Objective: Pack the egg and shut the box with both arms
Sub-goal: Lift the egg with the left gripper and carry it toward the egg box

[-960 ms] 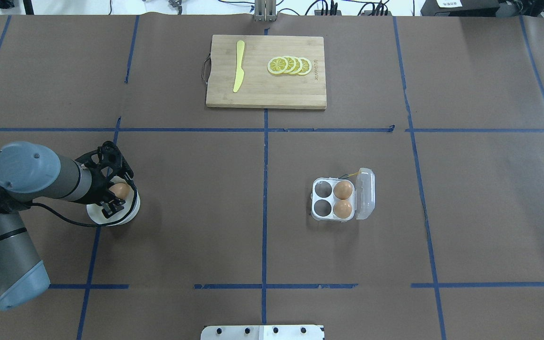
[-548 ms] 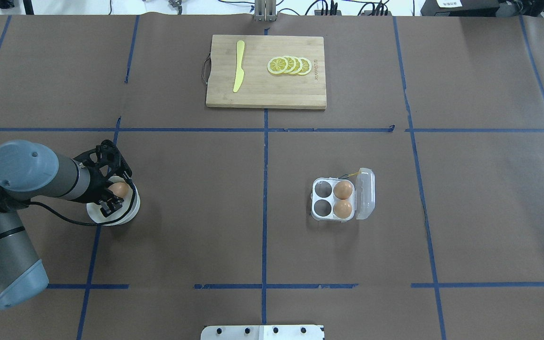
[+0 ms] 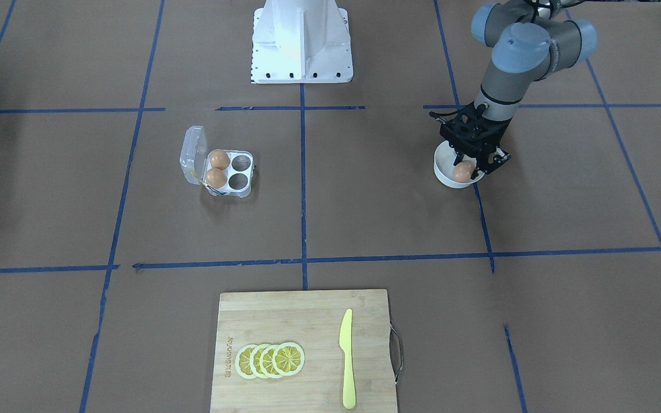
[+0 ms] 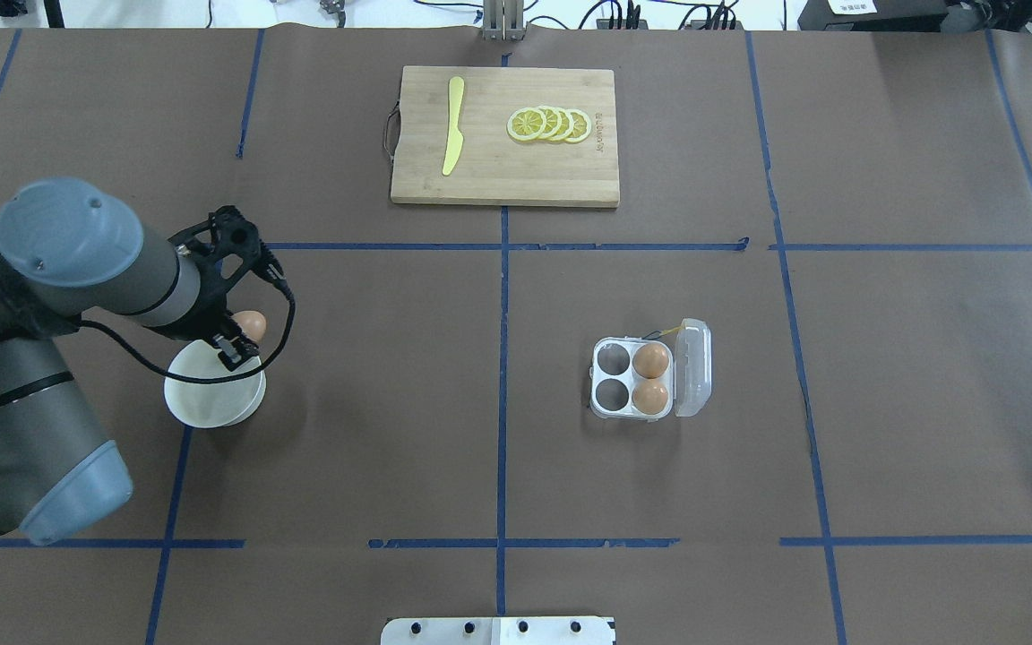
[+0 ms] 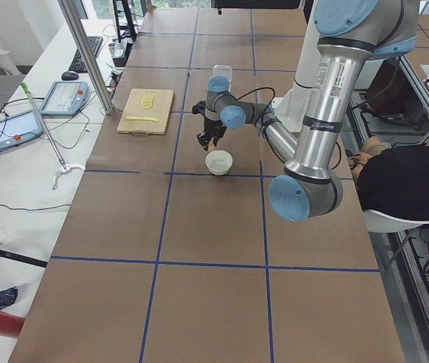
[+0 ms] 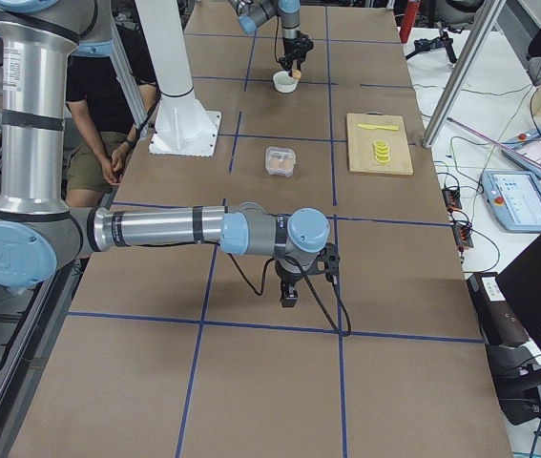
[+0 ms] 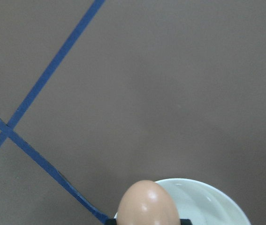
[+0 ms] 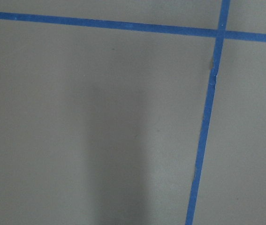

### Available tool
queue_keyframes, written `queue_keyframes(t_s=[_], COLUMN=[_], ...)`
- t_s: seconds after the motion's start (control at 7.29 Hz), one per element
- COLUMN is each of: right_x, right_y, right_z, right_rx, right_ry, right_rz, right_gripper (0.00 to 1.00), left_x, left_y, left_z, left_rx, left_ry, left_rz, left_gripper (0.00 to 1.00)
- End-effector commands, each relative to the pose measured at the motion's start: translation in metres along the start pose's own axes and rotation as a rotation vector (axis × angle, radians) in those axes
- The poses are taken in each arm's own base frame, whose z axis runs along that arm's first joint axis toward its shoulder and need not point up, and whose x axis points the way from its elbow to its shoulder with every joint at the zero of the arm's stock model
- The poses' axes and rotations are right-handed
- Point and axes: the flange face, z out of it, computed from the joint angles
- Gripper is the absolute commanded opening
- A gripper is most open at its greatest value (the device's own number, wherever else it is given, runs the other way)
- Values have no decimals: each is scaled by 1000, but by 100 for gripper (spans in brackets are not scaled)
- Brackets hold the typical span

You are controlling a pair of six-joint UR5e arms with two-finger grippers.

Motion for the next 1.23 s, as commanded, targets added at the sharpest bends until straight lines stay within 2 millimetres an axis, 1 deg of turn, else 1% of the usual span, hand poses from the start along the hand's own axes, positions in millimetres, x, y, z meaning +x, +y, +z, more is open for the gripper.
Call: queue_keyframes(t_s=[0.0, 0.14, 0.41, 0.55, 0.69, 0.82, 0.96, 1.1], right_x=[-6, -10, -21, -29, -32, -36, -38, -39], right_y=[-4, -5, -5, -6, -6, -5, -4, -4], right_z=[-5, -6, -2, 1, -1, 1, 2, 1], right_rx=[10, 12, 5, -3, 0, -2, -3, -3], right_ry=[1, -2, -53, -53, -59, -105, -136, -141], right_rz=[-12, -18, -35, -51, -54, -49, -49, -47], right_gripper=[100, 100, 100, 100, 100, 100, 100, 100], left_x=[39, 71, 144, 166, 190, 204, 214, 225], left_y=[-69, -106, -140, -167, -203, -220, -222, -232], left_z=[-31, -26, 16, 26, 21, 25, 40, 44], left_rx=[30, 44, 160, 179, 179, 199, 270, 308], left_ry=[123, 173, 363, 413, 434, 453, 450, 441], left_rz=[-144, -214, -370, -427, -465, -456, -477, -500], left_gripper=[0, 0, 0, 0, 0, 0, 0, 0])
